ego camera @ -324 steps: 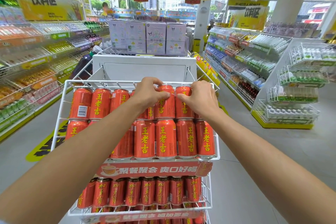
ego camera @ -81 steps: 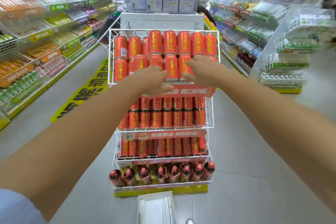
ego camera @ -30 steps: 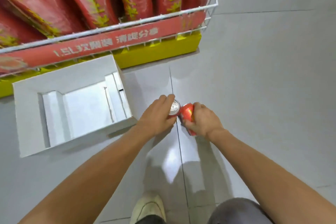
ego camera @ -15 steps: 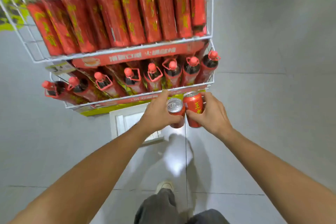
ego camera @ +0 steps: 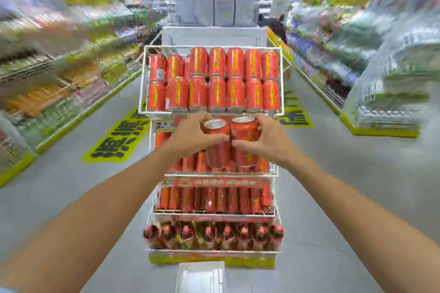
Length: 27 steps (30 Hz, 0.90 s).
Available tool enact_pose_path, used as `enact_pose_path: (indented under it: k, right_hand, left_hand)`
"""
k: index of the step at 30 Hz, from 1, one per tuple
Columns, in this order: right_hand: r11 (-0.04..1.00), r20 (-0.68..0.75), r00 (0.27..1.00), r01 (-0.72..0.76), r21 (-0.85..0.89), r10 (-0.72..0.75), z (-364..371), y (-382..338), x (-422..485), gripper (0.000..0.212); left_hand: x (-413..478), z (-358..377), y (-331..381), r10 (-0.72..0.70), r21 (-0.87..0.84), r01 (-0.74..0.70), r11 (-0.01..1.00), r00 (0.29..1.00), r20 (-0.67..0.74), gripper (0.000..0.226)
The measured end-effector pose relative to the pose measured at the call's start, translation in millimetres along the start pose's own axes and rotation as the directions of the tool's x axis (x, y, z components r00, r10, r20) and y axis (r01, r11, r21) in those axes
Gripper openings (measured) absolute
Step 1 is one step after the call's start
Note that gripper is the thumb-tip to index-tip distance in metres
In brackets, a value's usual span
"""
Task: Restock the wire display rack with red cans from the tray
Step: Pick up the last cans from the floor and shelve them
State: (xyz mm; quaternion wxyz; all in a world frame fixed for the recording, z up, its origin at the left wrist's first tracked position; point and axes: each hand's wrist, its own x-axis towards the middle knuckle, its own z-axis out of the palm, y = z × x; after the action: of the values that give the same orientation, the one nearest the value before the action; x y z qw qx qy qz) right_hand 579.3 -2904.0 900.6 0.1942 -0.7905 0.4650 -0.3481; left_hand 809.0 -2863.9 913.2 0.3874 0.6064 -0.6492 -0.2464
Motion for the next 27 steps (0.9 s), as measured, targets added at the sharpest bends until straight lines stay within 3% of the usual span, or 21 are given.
enact_pose_path:
  k: [4, 9, 14, 17, 21, 27]
  right_hand:
    - [0.997, 0.037, 0.997, 0.074, -0.02, -0.073, -13, -66, 31, 0.068]
    - [0.991, 0.07, 0.989, 0.132, -0.028, -0.129, 22, -112, 77, 0.069]
    - [0.993, 0.069, 0.99, 0.12, -0.004, -0.12, 67, -124, 134, 0.084]
    - [0.995, 0.055, 0.995, 0.091, -0.051, -0.088, 78, -131, 175, 0.077]
    - [0.995, 0.013, 0.996, 0.09, -0.051, -0.09, 78, -146, 222, 0.065]
    - [0.985, -0.037, 0.997, 0.057, -0.164, -0.064, 79, -147, 271, 0.072]
  left_hand:
    - [0, -67, 23, 0.019, 0.039, -0.014, 0.999, 0.994, -0.111, 0.063]
    - [12, -123, 0, 0.011, 0.014, -0.009, 1.0, 0.989, -0.149, 0.055]
    - [56, -167, -35, 0.015, -0.017, -0.016, 1.0, 0.999, -0.05, 0.034]
    - [90, -188, -47, 0.042, -0.058, -0.042, 0.997, 0.999, -0.002, 0.028]
    - [137, -211, -56, 0.062, -0.151, -0.058, 0.987, 0.998, 0.022, 0.027]
    - [177, -224, -60, 0.07, -0.236, -0.062, 0.97, 0.997, 0.026, 0.036]
